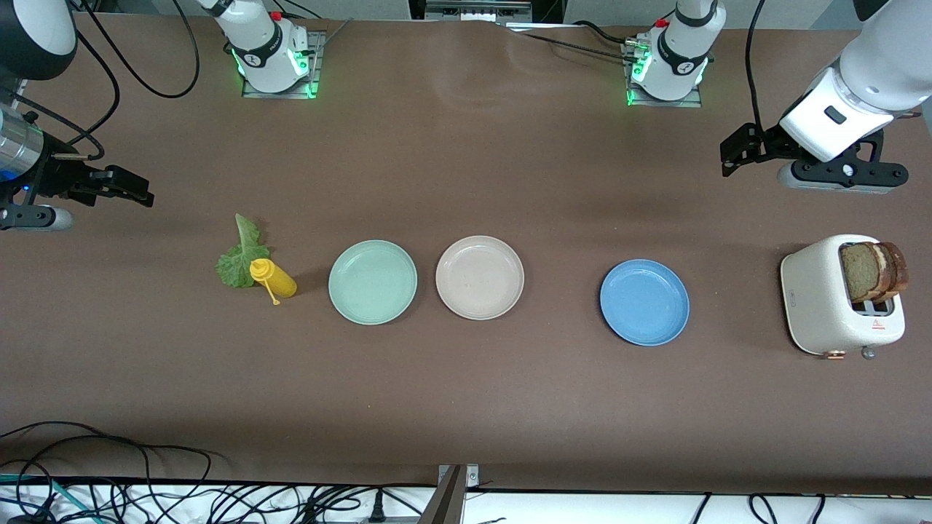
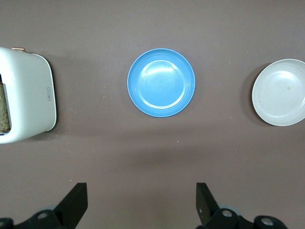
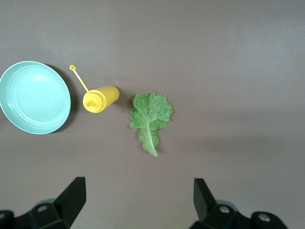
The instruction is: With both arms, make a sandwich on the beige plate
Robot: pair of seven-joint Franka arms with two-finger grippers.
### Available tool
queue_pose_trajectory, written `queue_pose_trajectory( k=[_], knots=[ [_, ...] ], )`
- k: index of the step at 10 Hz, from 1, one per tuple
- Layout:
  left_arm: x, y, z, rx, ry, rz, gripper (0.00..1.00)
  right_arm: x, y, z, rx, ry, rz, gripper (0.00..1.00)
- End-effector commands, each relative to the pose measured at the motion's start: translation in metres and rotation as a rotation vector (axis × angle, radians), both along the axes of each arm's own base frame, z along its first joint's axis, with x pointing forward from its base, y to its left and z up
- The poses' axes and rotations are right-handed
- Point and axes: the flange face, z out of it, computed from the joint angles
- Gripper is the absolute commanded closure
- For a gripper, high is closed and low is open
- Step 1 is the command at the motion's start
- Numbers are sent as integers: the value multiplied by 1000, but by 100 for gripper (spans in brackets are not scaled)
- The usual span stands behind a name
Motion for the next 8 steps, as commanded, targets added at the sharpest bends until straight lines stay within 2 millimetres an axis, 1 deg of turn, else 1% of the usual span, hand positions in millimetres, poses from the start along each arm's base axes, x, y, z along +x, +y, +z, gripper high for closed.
queue_pose_trajectory(
  k=[1, 3, 4, 5, 6, 7, 8],
  knots=[
    [-5, 2, 3, -18, 8, -7, 0, 1, -7, 3, 24, -5, 17, 0],
    [-3, 5, 1, -19, 8, -1, 0, 0, -8, 3, 46, 3, 13, 0],
    [4, 16, -5, 6, 10, 13, 0, -1, -10, 2, 51, 4, 7, 0],
    [10, 23, -15, 69, 20, 6, 0, 0, -10, 3, 51, 2, 7, 0],
    [14, 31, -21, 95, 28, 15, 0, -1, -8, 3, 50, 4, 12, 0],
    [24, 48, -38, 107, 55, 31, 0, 0, -9, 2, 50, 7, 11, 0],
    [31, 78, -47, 109, 70, 76, 0, 0, -8, 2, 41, 7, 15, 0]
  ],
)
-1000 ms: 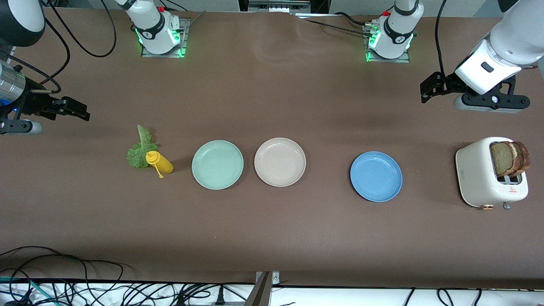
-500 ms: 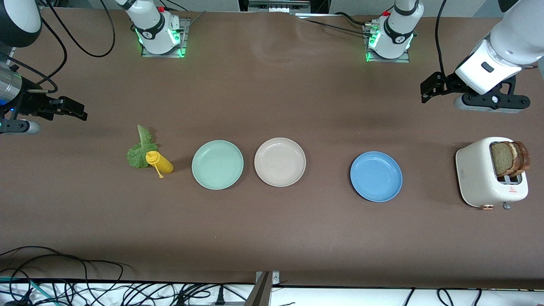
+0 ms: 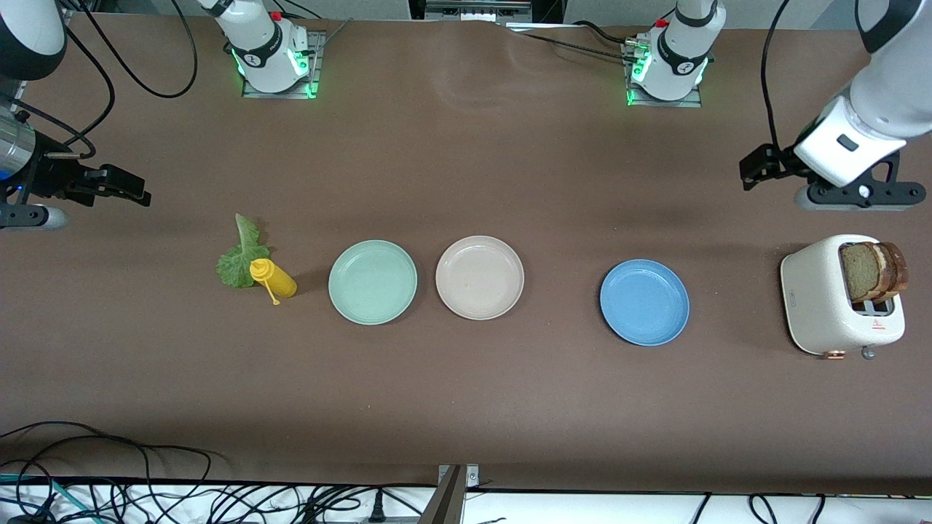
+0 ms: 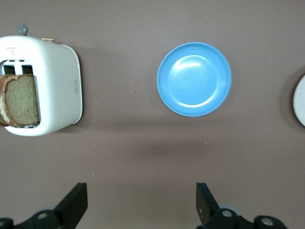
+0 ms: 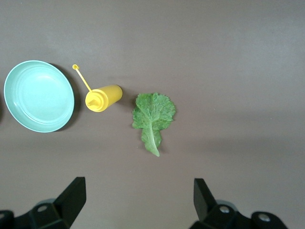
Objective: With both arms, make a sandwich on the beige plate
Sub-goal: 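Reach the left gripper down to the toaster and grasp a bread slice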
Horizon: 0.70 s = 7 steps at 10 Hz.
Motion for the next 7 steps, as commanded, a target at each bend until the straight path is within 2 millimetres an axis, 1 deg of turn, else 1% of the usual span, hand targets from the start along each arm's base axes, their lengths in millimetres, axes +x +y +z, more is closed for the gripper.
queue_pose_trajectory(
  k=[1, 3, 4, 5, 6, 7],
  knots=[
    [26, 49, -25, 37, 31, 37, 0, -1, -1, 2, 13, 12, 11, 0],
    [37, 79, -45, 71, 58, 66, 0, -3, -1, -9, 18, 60, 6, 0],
    [41, 104, -52, 68, 45, 99, 0, -5, 0, -15, 21, 86, 7, 0],
    [48, 123, -63, 52, 35, 44, 0, -6, 1, -21, 26, 103, 13, 0],
    [52, 152, -73, 37, 25, 4, 0, -6, 1, -33, 30, 138, 8, 0],
    [54, 174, -84, 25, 22, -16, 0, -3, 1, -45, 32, 161, 8, 0]
  ],
)
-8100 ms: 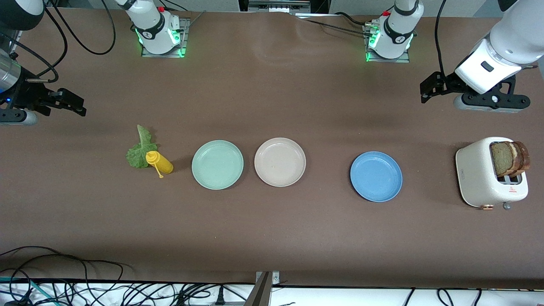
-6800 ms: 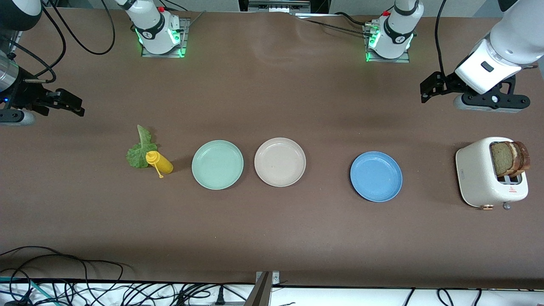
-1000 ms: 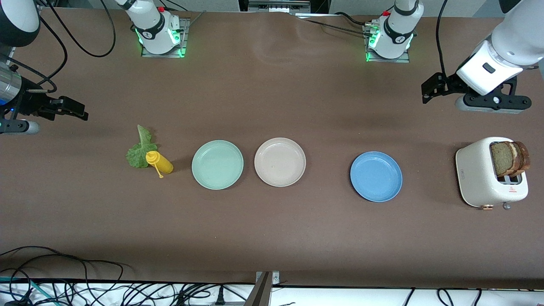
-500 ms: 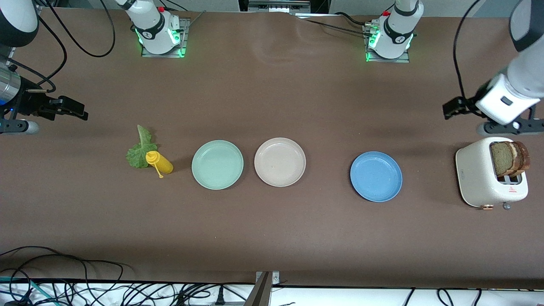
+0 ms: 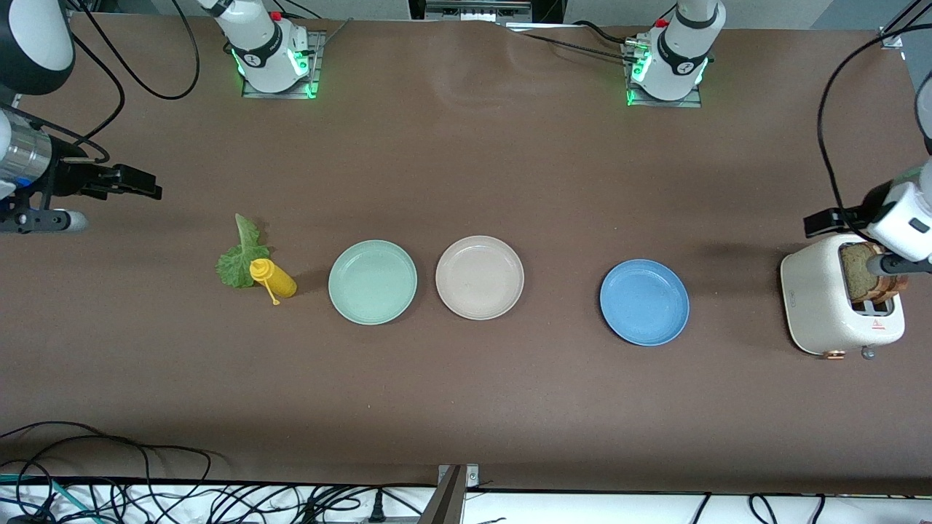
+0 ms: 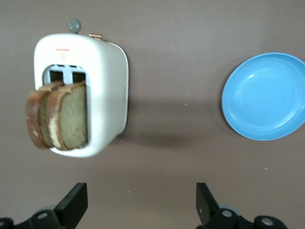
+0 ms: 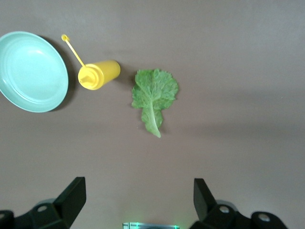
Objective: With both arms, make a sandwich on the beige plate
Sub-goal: 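Reach the left gripper down to the toaster and grasp a bread slice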
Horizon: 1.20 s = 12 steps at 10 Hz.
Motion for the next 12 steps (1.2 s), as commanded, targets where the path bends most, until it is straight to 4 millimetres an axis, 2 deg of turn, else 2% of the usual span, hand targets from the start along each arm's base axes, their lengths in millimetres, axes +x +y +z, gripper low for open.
queue_pose_trajectory(
  k=[1, 3, 6, 7, 10, 12],
  knots=[
    [11, 44, -19, -2, -5, -61, 0, 4, 0, -26, 25, 53, 0, 0],
    [16, 80, -46, -24, -20, -86, 0, 12, -2, -56, 27, 80, -4, 0],
    [21, 99, -77, -39, -25, -66, 0, 16, -3, -90, 30, 121, -4, 0],
    [20, 116, -90, -36, -29, -48, 0, 16, -1, -104, 31, 138, -2, 0],
    [19, 121, -100, -42, -19, -41, 0, 17, 1, -157, 36, 214, -3, 0],
    [20, 125, -112, -55, -7, -31, 0, 14, 5, -181, 36, 212, 0, 0]
  ],
)
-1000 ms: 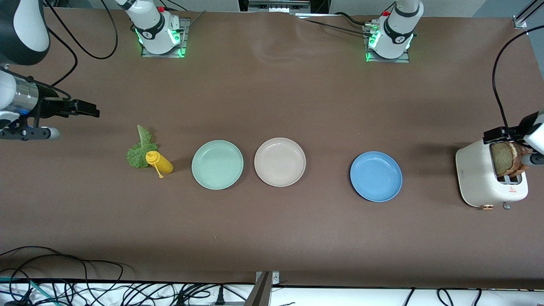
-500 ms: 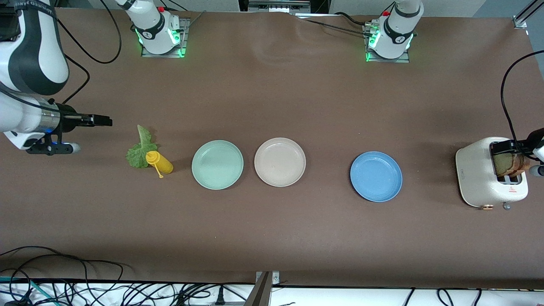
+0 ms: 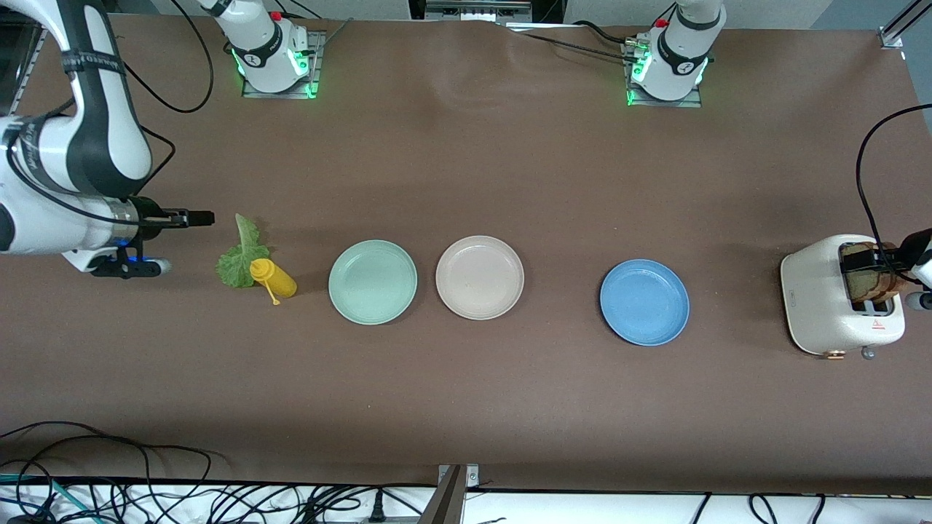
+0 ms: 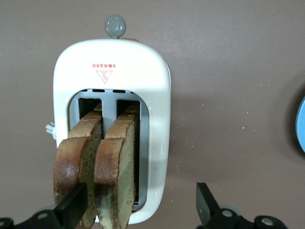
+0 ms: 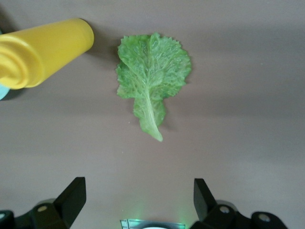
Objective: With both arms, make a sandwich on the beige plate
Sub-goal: 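Lift the bread with the left gripper while the right gripper grasps the lettuce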
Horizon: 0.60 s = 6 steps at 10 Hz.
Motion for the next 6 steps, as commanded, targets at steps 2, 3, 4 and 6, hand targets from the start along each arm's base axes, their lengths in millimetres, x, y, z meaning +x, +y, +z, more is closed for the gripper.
queue_pose_trajectory(
  k=[2, 3, 4, 6],
  knots=[
    [3, 5, -6, 0, 5, -16, 0, -7, 15, -47, 26, 26, 18, 0],
    [3, 5, -7, -1, 8, -16, 10, -6, 22, -60, 31, 32, 29, 0],
    [2, 7, -8, 1, 11, -16, 28, -7, 23, -76, 33, 53, 29, 0],
    [-6, 27, -9, -3, 12, 18, 73, -10, 23, -108, 34, 76, 26, 0]
  ],
)
